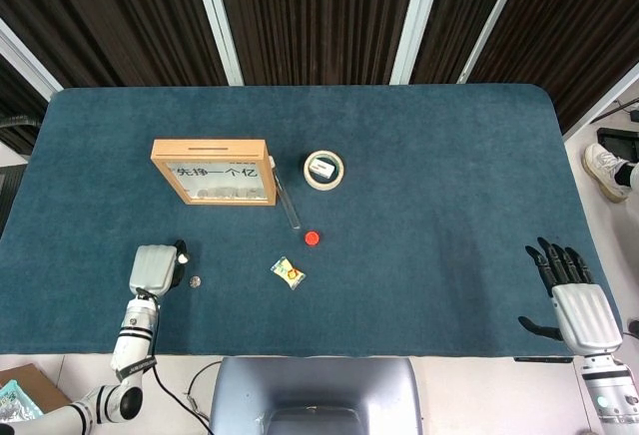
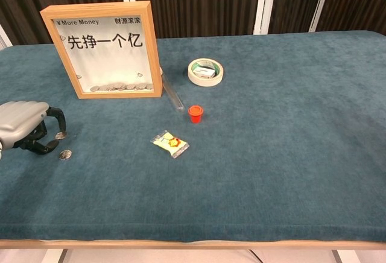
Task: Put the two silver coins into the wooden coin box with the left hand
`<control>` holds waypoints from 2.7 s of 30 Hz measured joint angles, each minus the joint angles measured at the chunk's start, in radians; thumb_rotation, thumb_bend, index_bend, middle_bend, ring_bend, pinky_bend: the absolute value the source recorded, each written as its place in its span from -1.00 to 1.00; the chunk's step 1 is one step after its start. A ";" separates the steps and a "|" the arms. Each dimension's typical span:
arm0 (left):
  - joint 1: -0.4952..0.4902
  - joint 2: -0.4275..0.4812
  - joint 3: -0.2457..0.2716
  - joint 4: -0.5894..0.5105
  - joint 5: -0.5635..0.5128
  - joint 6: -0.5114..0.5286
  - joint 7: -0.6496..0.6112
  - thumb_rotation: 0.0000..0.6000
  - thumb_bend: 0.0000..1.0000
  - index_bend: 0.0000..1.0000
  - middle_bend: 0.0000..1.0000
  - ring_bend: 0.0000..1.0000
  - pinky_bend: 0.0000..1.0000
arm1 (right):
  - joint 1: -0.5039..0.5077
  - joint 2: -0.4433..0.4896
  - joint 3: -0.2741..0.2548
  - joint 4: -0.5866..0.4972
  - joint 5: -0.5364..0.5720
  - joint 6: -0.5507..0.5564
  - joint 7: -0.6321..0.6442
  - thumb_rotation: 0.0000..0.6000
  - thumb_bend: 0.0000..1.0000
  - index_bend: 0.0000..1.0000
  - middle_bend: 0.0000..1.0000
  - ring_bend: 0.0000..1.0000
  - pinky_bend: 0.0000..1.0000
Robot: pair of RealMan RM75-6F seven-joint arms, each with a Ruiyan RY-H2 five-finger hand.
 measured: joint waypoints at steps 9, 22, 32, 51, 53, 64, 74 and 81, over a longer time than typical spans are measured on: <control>-0.007 -0.006 0.003 0.009 -0.012 -0.003 0.008 1.00 -0.26 -0.10 1.00 1.00 1.00 | -0.001 0.001 0.001 0.001 0.001 0.002 0.003 1.00 -0.71 -1.00 -1.00 -1.00 -1.00; -0.015 -0.031 -0.008 0.061 -0.010 0.010 -0.053 1.00 -0.22 0.07 1.00 1.00 1.00 | -0.001 0.000 0.000 0.002 0.003 0.000 0.000 1.00 -0.71 -1.00 -1.00 -1.00 -1.00; -0.014 -0.031 -0.001 0.066 0.012 0.033 -0.071 1.00 -0.20 0.07 1.00 1.00 1.00 | 0.000 -0.002 0.000 0.002 0.005 -0.003 -0.005 1.00 -0.71 -1.00 -1.00 -1.00 -1.00; -0.026 -0.055 0.006 0.128 0.045 0.031 -0.152 1.00 -0.08 0.24 1.00 1.00 1.00 | 0.000 0.000 0.001 0.001 0.007 -0.003 -0.004 1.00 -0.71 -1.00 -1.00 -1.00 -1.00; -0.026 -0.055 0.005 0.128 0.049 0.037 -0.159 1.00 -0.04 0.25 1.00 1.00 1.00 | 0.000 0.000 0.001 0.002 0.007 -0.004 -0.004 1.00 -0.71 -1.00 -1.00 -1.00 -1.00; -0.029 0.004 -0.035 0.053 0.061 0.090 -0.187 1.00 -0.02 0.25 1.00 1.00 1.00 | 0.000 0.001 0.001 0.002 0.008 -0.003 0.000 1.00 -0.71 -1.00 -1.00 -1.00 -1.00; -0.047 0.230 -0.164 -0.294 0.035 0.153 -0.118 1.00 -0.03 0.23 1.00 1.00 1.00 | 0.000 0.012 0.012 0.004 0.026 -0.005 0.031 1.00 -0.71 -1.00 -1.00 -1.00 -1.00; -0.110 0.426 -0.316 -0.522 -0.137 0.125 0.051 1.00 -0.03 0.22 1.00 1.00 1.00 | 0.007 0.018 0.023 0.003 0.050 -0.022 0.040 1.00 -0.71 -1.00 -1.00 -1.00 -1.00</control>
